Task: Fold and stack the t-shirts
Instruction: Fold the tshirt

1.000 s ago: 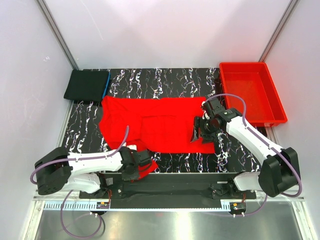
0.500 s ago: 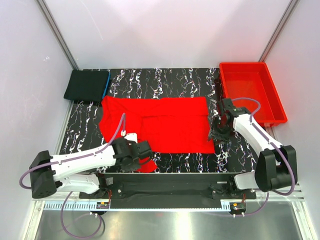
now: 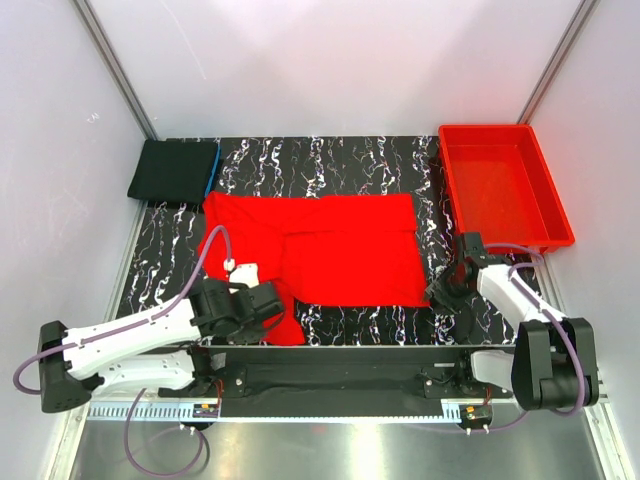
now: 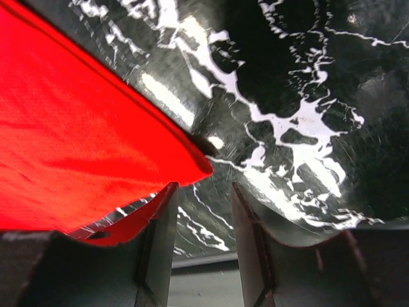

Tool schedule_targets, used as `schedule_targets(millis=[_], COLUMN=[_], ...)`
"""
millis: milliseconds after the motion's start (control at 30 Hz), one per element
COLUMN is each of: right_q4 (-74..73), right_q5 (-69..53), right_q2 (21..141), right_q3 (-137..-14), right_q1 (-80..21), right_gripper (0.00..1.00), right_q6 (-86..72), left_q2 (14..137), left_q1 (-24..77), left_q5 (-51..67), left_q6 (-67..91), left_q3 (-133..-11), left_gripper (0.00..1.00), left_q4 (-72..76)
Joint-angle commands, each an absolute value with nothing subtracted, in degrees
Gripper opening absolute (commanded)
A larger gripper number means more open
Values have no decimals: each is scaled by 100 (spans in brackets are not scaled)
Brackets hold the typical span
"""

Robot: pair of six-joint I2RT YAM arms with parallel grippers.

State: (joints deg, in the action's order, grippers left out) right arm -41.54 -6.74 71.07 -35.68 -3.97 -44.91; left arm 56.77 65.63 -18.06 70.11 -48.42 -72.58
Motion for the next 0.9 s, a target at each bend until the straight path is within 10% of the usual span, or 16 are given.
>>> schedule_targets(millis=[0,267,500,867], right_q4=[-3499,-2944,-3514,-4544], right_q5=[-650,-598,-493,-685], right_q2=[6873,7171,7076,7804], right_q3=[-3271,-2979,-3295,-4525], right_q1=[-308,-246,-246,-246], right_gripper=[46,41,1,0], right_q6=[-5044,-5045,-4896,-4176], left_q2=[5441,5291,5063,6309], left_q1=[6592,6583,6592,5593], left_q5=[-1960,-1977,-2232,-2945], left_q6=[7014,6847,6812,5277], left_q3=[-4834,-4930,-5334,-7285], left_gripper=[0,0,0,0], left_q4=[-7409,-7479,-7690,-7515])
